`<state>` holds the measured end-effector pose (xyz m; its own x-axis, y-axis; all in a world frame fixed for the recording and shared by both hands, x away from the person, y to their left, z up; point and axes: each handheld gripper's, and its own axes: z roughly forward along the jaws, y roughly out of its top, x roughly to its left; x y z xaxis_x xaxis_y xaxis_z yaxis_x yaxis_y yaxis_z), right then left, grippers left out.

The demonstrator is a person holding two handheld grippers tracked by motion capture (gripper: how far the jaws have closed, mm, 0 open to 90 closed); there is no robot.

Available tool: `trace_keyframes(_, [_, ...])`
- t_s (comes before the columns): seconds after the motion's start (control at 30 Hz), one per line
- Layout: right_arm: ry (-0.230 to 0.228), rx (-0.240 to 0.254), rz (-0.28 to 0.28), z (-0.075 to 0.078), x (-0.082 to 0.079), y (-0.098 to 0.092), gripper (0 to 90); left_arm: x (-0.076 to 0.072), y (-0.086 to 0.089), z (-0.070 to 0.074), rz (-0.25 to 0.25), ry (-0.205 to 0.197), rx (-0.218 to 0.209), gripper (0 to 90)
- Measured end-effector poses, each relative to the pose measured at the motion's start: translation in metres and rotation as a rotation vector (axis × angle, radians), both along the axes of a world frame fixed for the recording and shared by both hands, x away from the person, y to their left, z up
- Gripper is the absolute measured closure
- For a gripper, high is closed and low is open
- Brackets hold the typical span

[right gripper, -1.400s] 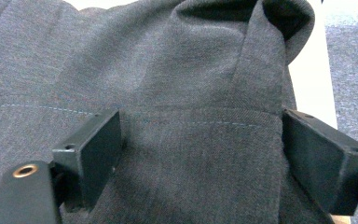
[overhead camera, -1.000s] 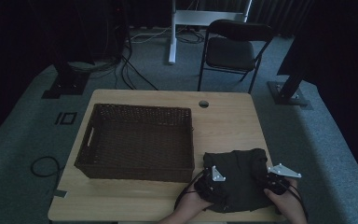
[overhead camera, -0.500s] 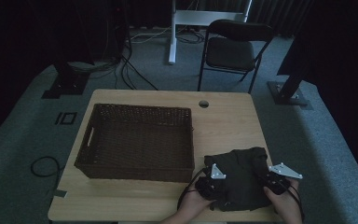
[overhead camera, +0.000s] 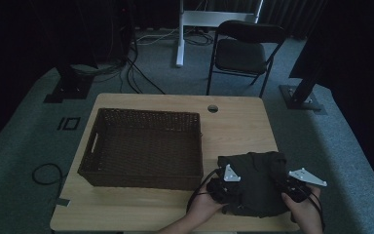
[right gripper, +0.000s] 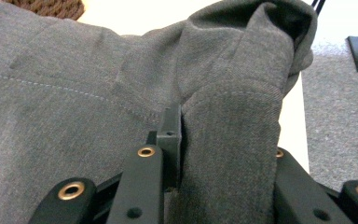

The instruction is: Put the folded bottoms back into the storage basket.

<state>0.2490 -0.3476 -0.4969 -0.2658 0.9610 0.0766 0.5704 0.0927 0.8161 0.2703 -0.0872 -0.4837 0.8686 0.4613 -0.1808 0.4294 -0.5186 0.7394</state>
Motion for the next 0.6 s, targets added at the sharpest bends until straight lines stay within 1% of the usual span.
trace_keyframes(0.03, [-0.01,0.006,-0.008,0.002,0.0,0.0,72.5,0.0,0.0,0.002,0.002,-0.003,-0.005,69.4])
trace_keyframes(0.17, [-0.028,0.008,-0.01,0.012,0.0,-0.001,72.7,0.003,0.0,0.013,0.0,-0.009,-0.016,69.5])
trace_keyframes(0.2, [-0.041,0.017,-0.015,0.014,0.0,-0.001,72.7,0.003,0.0,0.016,0.001,-0.016,-0.021,69.5])
trace_keyframes(0.3, [-0.063,0.022,-0.015,0.023,0.0,-0.003,72.8,0.005,-0.001,0.027,-0.002,-0.028,-0.034,69.5])
trace_keyframes(0.33, [-0.064,0.025,-0.016,0.027,0.001,-0.003,72.8,0.006,-0.001,0.031,-0.005,-0.026,-0.041,69.5])
trace_keyframes(0.37, [-0.078,0.035,-0.022,0.03,0.001,-0.004,72.8,0.008,-0.001,0.035,-0.008,-0.032,-0.043,69.5])
trace_keyframes(0.47, [-0.101,0.036,-0.023,0.04,0.002,-0.005,72.8,0.011,-0.001,0.045,-0.012,-0.048,-0.044,69.5])
trace_keyframes(0.6, [-0.116,0.035,-0.021,0.053,0.004,-0.005,72.7,0.014,0.0,0.057,-0.019,-0.064,-0.047,69.5])
